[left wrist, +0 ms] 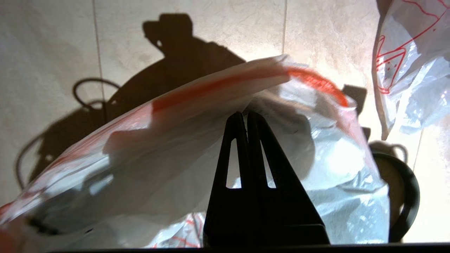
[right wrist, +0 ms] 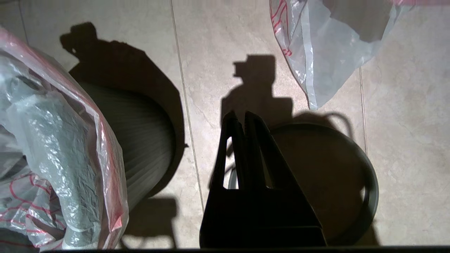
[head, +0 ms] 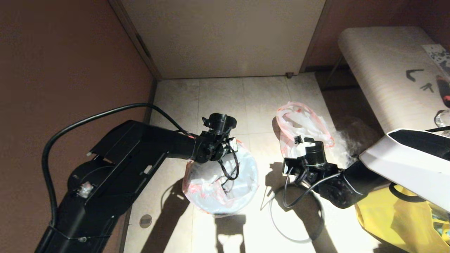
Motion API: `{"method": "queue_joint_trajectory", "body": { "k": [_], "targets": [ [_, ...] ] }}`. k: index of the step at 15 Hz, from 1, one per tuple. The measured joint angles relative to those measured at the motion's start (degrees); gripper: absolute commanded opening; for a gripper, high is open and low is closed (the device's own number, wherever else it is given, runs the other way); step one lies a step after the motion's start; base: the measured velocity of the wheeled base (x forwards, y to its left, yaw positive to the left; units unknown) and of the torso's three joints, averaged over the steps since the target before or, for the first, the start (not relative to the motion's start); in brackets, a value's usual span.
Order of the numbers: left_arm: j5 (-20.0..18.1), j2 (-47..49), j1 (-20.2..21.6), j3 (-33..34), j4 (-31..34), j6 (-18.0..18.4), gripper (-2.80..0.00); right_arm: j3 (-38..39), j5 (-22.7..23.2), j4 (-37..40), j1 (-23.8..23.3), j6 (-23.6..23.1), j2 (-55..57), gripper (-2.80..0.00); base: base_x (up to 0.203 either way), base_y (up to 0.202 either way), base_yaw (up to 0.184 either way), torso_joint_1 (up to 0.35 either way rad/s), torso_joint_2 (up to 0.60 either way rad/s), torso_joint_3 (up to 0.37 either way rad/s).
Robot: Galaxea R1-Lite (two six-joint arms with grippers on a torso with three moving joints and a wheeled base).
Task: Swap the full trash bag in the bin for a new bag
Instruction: Put the new garbage bag on the trash can
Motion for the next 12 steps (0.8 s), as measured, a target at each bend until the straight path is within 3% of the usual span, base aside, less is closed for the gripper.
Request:
{"method": "queue_joint_trajectory", "body": {
  "k": [4, 12],
  "targets": [
    [0.1, 2.5, 0.3, -4.3, 0.2, 0.1, -2.8, 1.1, 0.0, -1.0, 0.4, 0.1, -1.7, -2.8, 0.0, 0.0, 0.0, 0.0, 0.0, 0.0],
    [0.1, 4.9, 2.2, -6.4, 0.1, -0.2, -2.8, 3.1, 0.1, -2.5, 0.6, 0.1, -3.4, -2.8, 0.0, 0.0, 0.0, 0.0, 0.0, 0.0]
  ]
}}
